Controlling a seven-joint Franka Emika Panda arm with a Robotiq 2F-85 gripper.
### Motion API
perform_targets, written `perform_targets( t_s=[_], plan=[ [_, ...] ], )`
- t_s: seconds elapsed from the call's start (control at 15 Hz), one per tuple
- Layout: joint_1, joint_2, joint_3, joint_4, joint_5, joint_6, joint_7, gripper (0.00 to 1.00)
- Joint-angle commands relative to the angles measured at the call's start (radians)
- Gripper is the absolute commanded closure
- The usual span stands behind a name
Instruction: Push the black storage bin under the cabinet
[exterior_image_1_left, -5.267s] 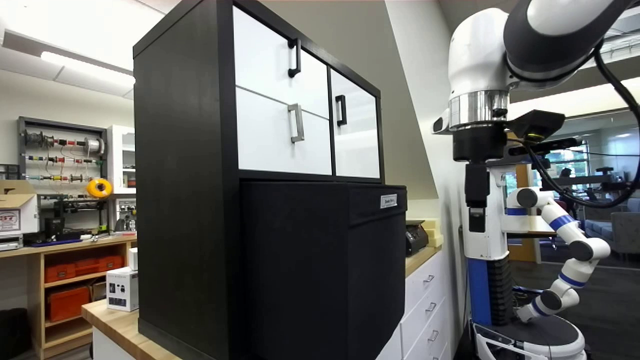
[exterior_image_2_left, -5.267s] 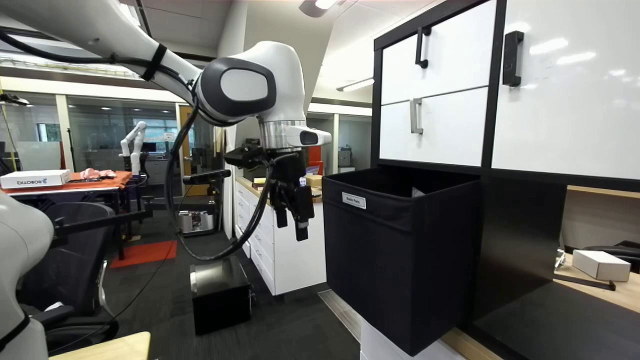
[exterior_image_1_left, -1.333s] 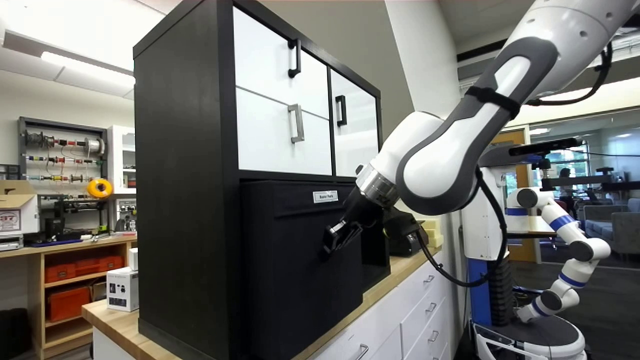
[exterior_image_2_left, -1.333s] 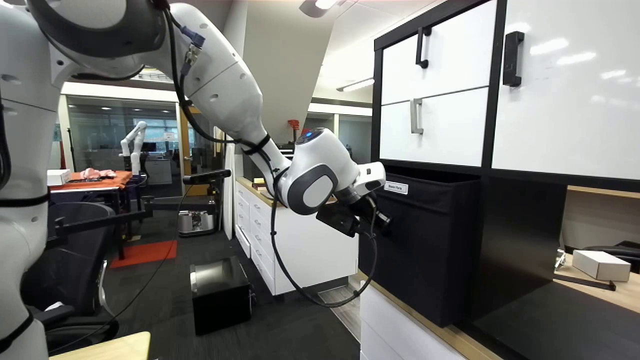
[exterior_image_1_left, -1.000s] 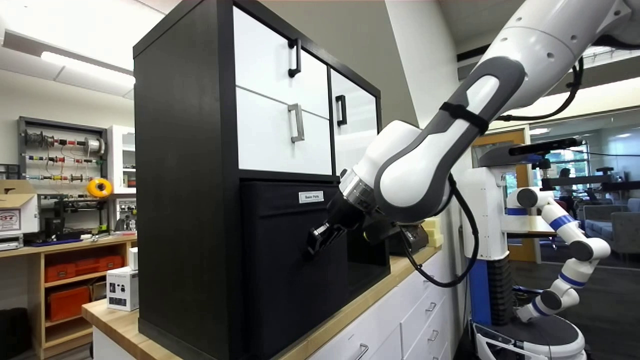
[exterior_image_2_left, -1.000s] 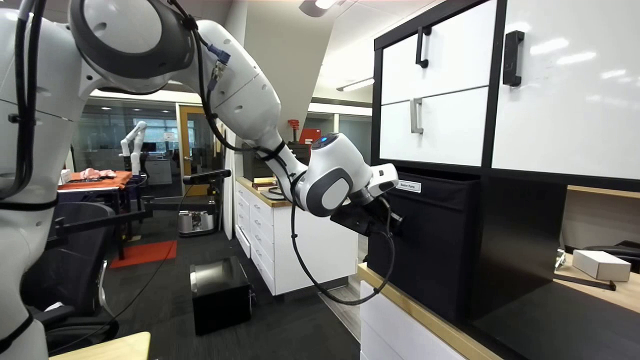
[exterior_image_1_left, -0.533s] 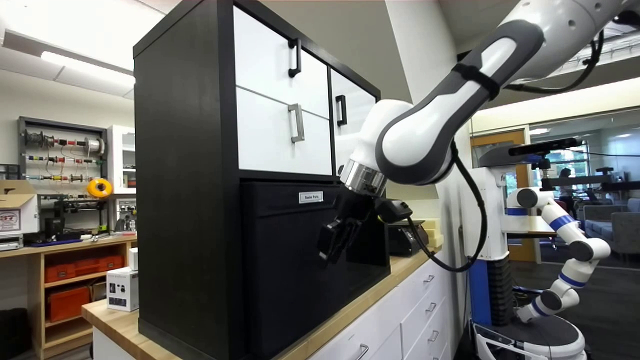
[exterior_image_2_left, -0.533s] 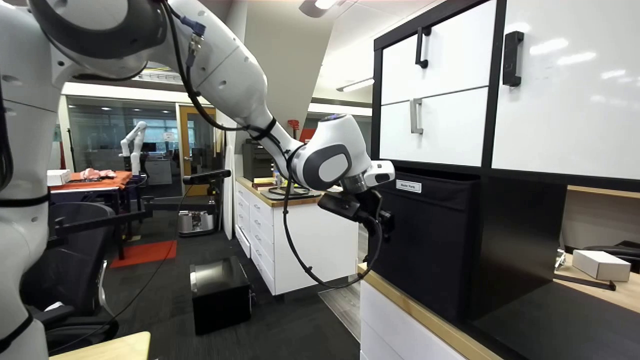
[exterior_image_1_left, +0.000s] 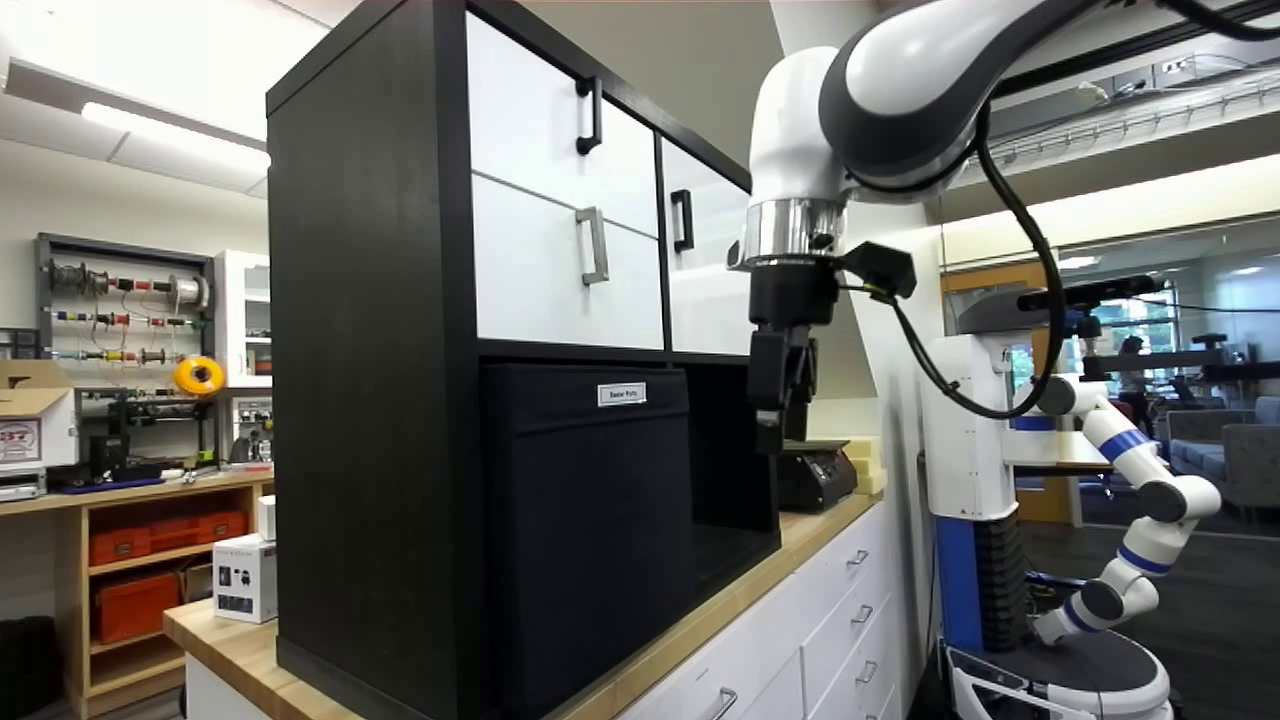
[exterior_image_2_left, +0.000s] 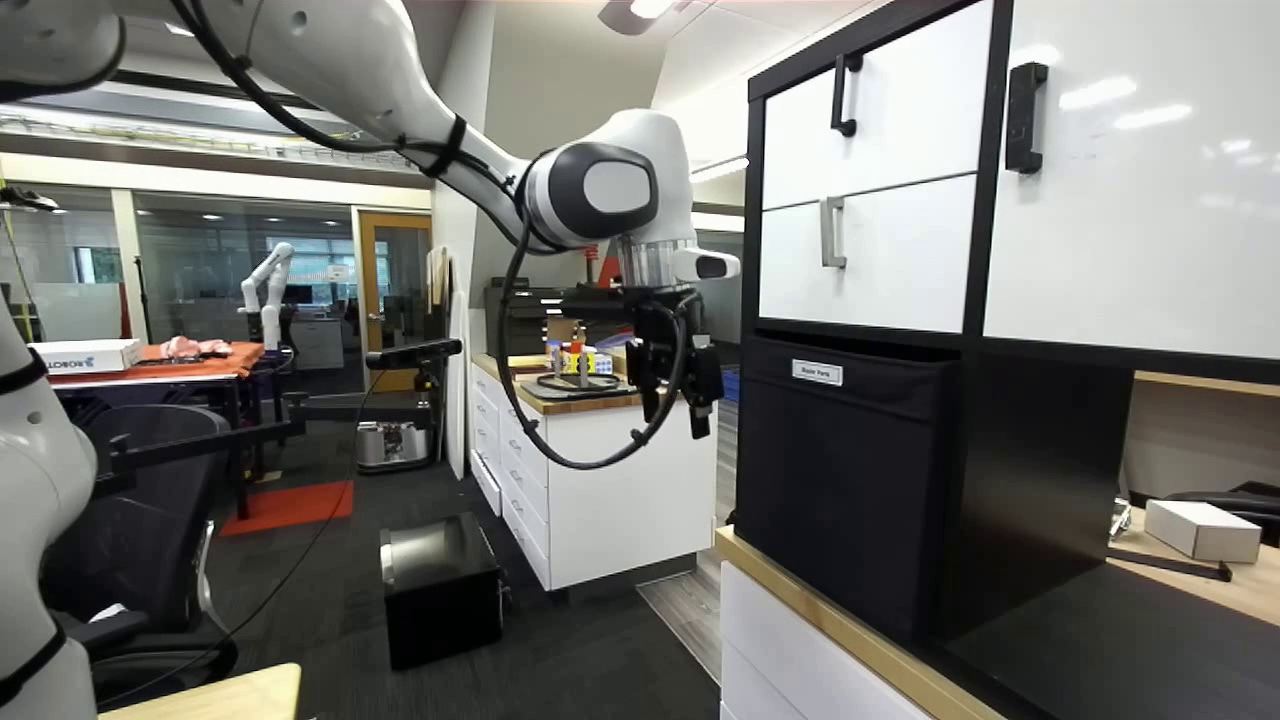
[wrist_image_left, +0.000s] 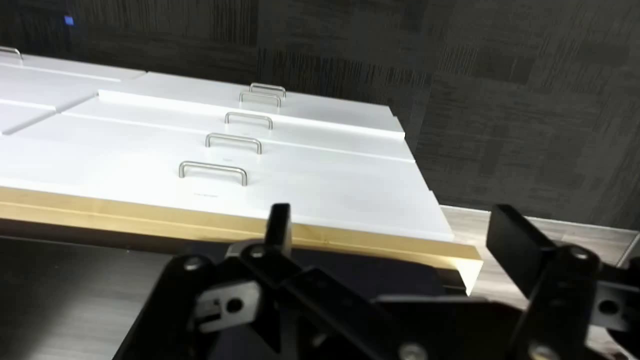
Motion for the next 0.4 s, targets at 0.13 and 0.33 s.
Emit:
perform_targets(
  t_s=[0.13,0.33],
  plan=[
    [-0.001,-0.066,0.017,0.003,0.009,-0.134,0.0,0.0],
    [-0.002,-0.056,0.017,0.003,0.009,-0.13,0.0,0.0]
  ],
)
